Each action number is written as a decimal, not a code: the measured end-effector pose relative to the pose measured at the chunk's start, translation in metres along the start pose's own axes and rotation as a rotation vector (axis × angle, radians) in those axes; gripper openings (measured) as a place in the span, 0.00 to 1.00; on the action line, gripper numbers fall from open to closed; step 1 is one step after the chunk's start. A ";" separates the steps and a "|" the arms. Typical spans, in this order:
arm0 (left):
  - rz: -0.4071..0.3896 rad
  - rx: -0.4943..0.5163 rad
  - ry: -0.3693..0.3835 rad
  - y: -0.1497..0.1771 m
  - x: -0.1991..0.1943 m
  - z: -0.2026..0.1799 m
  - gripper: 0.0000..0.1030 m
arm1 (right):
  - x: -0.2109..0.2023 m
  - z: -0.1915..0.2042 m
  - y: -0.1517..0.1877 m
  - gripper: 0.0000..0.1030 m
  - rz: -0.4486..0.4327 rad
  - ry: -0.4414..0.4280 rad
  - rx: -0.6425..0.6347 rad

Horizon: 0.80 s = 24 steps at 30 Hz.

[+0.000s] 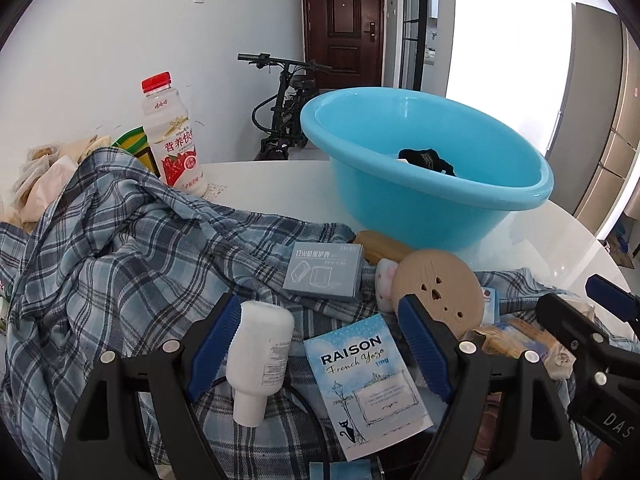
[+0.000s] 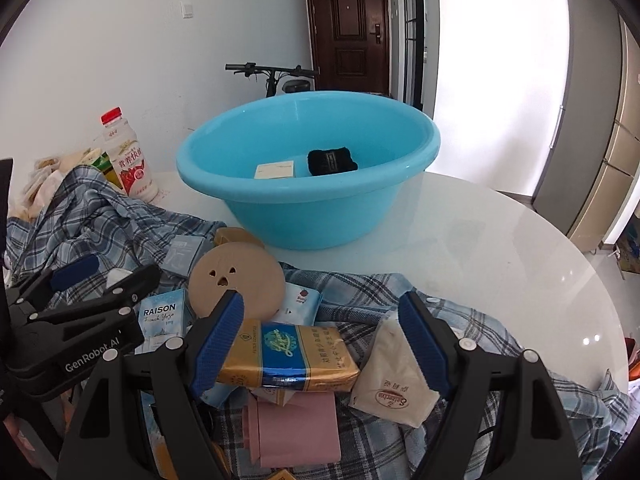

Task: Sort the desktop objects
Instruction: 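Move both open grippers back from the basin over the items on the shirt, then reach the left gripper to the RAISON box while the right gripper approaches the gold-blue pack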

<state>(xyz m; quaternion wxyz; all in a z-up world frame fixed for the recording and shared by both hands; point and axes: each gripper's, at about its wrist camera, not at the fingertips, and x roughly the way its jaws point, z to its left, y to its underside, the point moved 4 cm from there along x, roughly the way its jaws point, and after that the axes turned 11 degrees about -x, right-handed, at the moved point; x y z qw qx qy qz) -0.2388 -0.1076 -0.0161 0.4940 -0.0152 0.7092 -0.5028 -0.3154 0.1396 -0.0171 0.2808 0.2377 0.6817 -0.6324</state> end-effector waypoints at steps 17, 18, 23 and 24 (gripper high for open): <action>-0.050 0.053 0.084 0.025 -0.005 -0.002 0.81 | 0.004 0.002 0.026 0.76 -0.015 0.006 0.001; -0.052 0.058 0.085 0.027 -0.004 -0.004 0.81 | 0.005 0.002 0.027 0.76 -0.017 0.009 -0.002; -0.050 0.094 0.109 0.042 -0.002 -0.014 0.81 | 0.001 0.004 0.032 0.77 -0.043 0.032 -0.037; -0.057 0.104 0.107 0.045 -0.002 -0.017 0.80 | -0.002 0.006 0.034 0.78 -0.052 0.042 -0.055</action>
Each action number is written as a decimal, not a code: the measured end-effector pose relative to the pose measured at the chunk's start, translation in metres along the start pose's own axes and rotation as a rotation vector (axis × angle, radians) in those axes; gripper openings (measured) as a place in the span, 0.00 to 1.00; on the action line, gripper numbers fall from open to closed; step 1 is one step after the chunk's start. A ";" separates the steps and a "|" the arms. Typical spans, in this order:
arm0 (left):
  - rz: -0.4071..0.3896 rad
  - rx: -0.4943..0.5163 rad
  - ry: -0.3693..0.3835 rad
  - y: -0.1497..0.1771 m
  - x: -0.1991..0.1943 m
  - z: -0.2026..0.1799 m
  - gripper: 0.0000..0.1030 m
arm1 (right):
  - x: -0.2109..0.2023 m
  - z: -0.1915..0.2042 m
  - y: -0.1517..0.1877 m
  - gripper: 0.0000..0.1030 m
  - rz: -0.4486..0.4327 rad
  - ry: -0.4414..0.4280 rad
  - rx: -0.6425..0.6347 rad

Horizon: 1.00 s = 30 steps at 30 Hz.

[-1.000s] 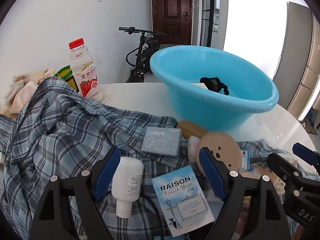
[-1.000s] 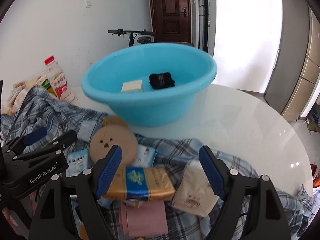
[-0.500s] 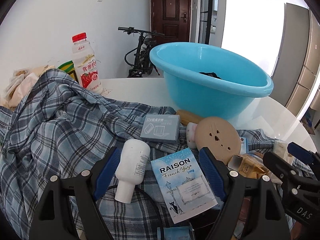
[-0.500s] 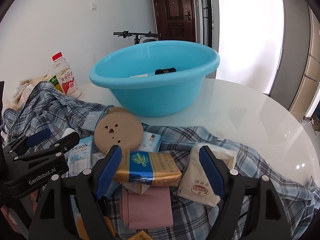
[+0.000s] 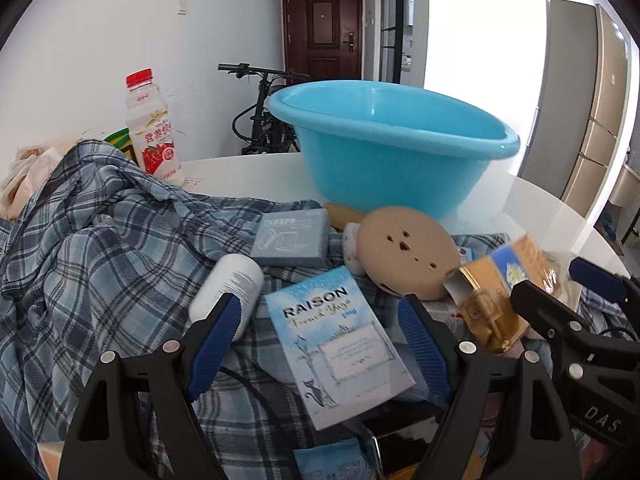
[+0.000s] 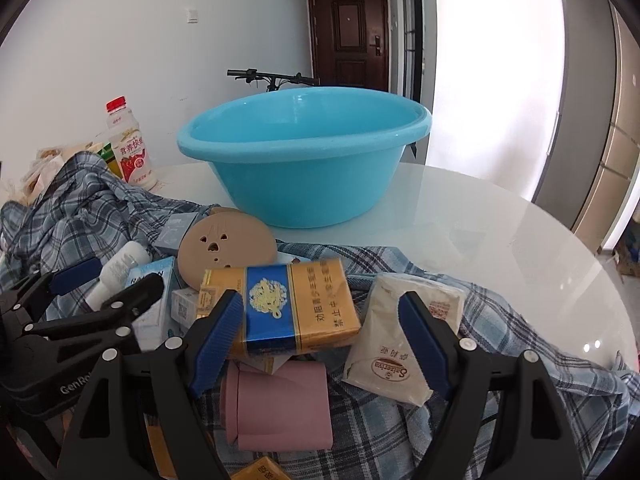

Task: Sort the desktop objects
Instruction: 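Reach the left gripper to the RAISON box while the right gripper approaches the gold-blue pack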

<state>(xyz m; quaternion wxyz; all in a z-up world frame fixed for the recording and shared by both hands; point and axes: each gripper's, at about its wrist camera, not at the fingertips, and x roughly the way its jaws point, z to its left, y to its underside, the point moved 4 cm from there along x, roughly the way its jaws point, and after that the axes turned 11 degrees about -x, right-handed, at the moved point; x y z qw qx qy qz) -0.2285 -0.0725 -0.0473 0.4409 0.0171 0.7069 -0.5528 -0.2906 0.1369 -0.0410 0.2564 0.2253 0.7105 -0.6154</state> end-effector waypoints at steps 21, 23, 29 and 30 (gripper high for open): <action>0.075 -0.031 0.017 0.016 0.014 0.014 0.80 | -0.017 0.016 0.016 0.81 -0.105 -0.108 -0.003; 0.077 -0.026 0.016 0.016 0.014 0.014 0.80 | -0.014 0.015 0.018 0.81 -0.098 -0.112 0.011; 0.132 -0.021 -0.005 0.018 0.024 0.016 0.85 | -0.012 0.009 0.019 0.82 -0.103 -0.127 0.056; 0.143 -0.021 -0.005 0.018 0.026 0.016 0.85 | -0.012 0.009 0.020 0.83 -0.107 -0.126 0.053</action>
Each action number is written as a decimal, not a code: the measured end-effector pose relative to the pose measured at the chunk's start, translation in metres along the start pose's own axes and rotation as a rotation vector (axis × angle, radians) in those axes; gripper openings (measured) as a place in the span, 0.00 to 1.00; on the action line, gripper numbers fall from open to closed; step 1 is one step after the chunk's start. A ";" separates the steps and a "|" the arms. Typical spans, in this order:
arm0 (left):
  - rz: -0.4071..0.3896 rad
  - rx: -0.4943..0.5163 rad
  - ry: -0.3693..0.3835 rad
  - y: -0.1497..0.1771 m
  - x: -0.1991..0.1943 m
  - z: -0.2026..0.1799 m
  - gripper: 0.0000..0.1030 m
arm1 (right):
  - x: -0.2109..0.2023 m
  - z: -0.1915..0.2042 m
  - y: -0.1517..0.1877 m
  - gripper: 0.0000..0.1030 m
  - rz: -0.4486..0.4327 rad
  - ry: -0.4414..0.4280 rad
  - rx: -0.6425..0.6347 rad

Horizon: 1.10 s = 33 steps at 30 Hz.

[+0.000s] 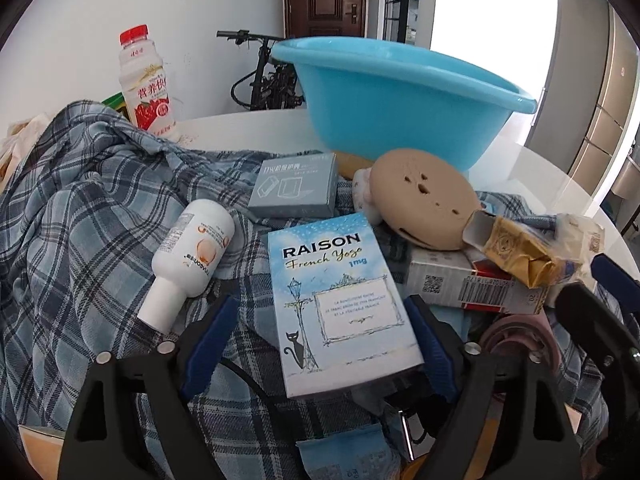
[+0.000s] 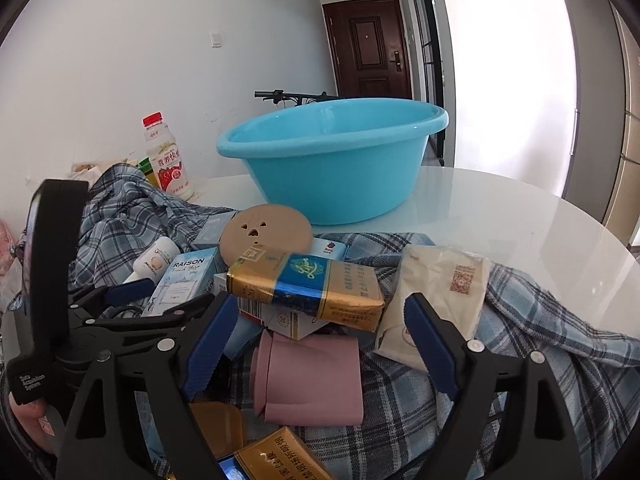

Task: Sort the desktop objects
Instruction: 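Reach the left gripper to the RAISON box while the right gripper approaches the gold-blue pack, then close the left gripper on the RAISON box while the right gripper grasps the gold-blue pack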

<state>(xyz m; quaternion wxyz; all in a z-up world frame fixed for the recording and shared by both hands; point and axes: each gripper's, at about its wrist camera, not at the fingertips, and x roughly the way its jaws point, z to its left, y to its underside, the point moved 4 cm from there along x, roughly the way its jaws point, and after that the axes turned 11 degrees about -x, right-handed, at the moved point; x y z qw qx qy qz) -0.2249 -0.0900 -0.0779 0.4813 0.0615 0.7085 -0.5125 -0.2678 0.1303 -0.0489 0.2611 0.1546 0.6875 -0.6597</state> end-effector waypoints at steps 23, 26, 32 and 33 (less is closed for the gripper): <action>-0.183 0.017 -0.044 0.006 -0.026 -0.003 0.58 | 0.003 0.000 0.001 0.88 -0.013 -0.043 0.024; -0.160 0.004 -0.029 0.004 -0.022 -0.001 0.58 | 0.003 -0.001 -0.001 0.88 -0.029 -0.053 0.035; -0.158 -0.011 -0.031 0.002 -0.017 0.003 0.58 | 0.008 -0.006 -0.003 0.88 -0.026 -0.058 0.067; -0.160 -0.012 -0.034 0.002 -0.018 0.003 0.58 | 0.009 -0.007 -0.003 0.88 -0.023 -0.067 0.076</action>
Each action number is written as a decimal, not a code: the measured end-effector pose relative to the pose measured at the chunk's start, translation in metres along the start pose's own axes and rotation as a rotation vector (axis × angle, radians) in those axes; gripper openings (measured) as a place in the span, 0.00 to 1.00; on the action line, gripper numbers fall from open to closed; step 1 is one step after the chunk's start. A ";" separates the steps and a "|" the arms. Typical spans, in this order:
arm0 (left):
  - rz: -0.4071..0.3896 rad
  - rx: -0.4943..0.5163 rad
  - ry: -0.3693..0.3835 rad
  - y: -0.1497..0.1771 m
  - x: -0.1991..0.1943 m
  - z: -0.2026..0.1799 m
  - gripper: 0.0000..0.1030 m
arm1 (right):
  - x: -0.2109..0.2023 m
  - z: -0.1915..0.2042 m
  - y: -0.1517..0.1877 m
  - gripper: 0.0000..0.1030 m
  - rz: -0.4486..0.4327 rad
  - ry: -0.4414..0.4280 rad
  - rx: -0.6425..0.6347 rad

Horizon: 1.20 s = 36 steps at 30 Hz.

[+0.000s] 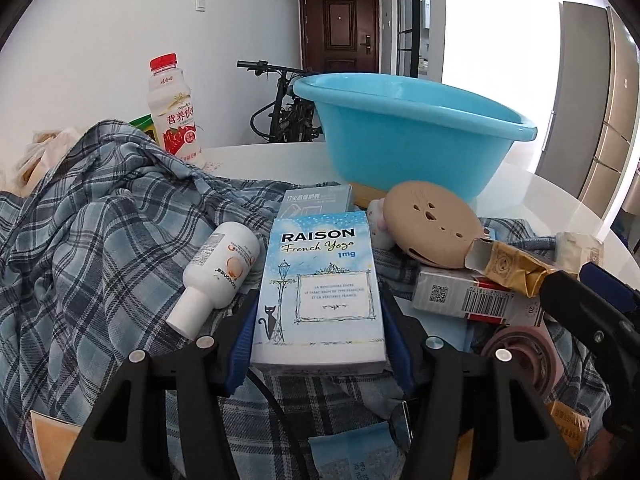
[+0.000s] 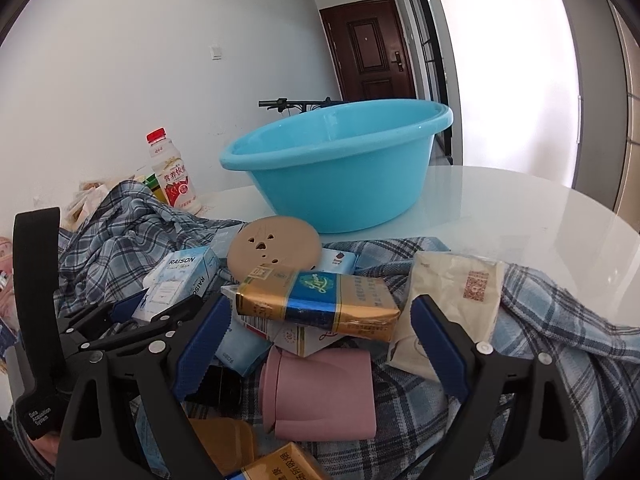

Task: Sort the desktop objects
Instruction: 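Close the left gripper on the RAISON box while the right gripper grasps the gold-blue pack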

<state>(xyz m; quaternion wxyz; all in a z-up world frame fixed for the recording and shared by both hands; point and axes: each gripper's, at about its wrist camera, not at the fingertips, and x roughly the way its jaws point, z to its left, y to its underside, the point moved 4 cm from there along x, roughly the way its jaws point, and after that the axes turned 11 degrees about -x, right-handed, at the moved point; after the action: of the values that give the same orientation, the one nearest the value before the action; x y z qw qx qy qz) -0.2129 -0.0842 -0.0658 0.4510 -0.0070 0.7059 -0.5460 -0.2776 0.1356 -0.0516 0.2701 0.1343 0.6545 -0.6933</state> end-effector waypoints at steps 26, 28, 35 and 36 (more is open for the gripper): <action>0.002 0.026 0.014 0.003 0.001 -0.005 0.58 | 0.017 0.002 0.001 0.90 0.061 0.028 -0.028; -0.001 0.033 0.019 0.003 0.001 -0.005 0.58 | 0.019 -0.002 0.000 0.90 0.066 0.018 -0.004; -0.002 0.036 0.022 0.003 0.001 -0.005 0.58 | 0.023 -0.006 0.000 0.90 0.068 -0.010 0.034; -0.001 0.037 0.022 0.003 0.001 -0.005 0.58 | 0.025 -0.006 -0.001 0.90 0.073 -0.013 0.036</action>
<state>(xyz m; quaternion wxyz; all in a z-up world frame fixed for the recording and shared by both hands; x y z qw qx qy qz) -0.2156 -0.0794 -0.0684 0.4428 0.0068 0.7008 -0.5593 -0.2992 0.1367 -0.0652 0.2970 0.1587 0.6347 -0.6955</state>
